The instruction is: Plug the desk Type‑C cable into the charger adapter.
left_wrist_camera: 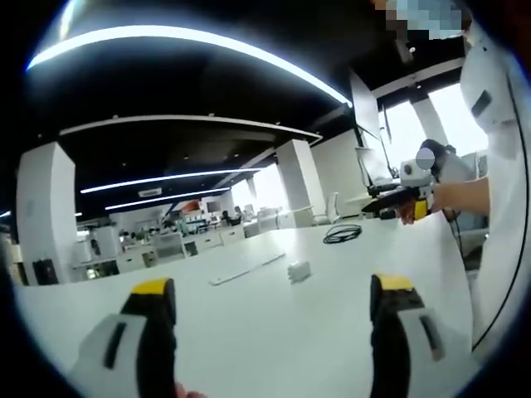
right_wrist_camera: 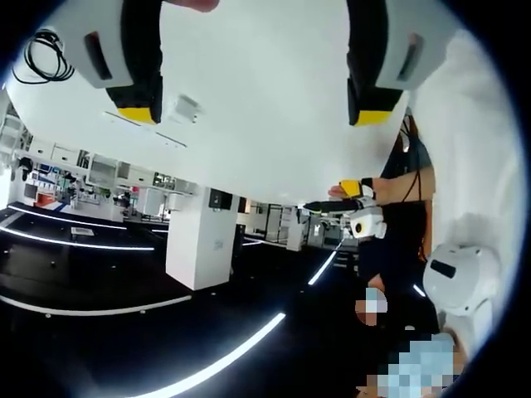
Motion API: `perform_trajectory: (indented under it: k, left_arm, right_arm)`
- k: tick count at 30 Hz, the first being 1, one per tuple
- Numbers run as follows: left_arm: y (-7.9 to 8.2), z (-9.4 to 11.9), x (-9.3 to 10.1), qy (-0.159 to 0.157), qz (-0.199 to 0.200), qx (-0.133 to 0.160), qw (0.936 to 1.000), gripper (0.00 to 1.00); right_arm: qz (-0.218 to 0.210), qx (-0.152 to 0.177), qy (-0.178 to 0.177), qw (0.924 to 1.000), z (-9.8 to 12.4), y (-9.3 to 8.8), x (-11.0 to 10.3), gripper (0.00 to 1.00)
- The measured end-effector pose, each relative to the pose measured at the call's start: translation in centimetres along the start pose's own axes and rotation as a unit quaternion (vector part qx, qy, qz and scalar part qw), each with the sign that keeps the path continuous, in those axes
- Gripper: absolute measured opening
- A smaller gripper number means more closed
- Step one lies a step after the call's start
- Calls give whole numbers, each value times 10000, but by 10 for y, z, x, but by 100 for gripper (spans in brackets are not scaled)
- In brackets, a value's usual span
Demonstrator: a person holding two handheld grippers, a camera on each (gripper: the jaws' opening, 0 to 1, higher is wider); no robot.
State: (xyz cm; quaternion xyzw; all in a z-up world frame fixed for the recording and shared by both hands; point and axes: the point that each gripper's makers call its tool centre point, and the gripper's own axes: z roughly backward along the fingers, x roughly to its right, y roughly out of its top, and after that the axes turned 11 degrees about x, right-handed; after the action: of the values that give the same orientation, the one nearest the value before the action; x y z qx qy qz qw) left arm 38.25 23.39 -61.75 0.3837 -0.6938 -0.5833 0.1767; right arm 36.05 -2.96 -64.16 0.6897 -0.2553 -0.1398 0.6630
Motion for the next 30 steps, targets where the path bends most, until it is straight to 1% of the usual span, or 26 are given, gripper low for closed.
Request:
perform_trajectory:
  k: [13, 21, 30]
  left_arm:
    - [-2, 0, 0, -25, -9, -41, 10000, 97]
    - [-7, -5, 1, -135, -114, -143, 9997, 96]
    - [-7, -5, 2, -141, -96, -130, 9998, 96]
  right_arm:
    - [-13, -3, 12, 10000, -1, 0, 1, 93]
    - [-27, -30, 20, 10000, -2, -2, 4, 93]
    - [-14, -50, 36, 10000, -3, -2, 5, 92]
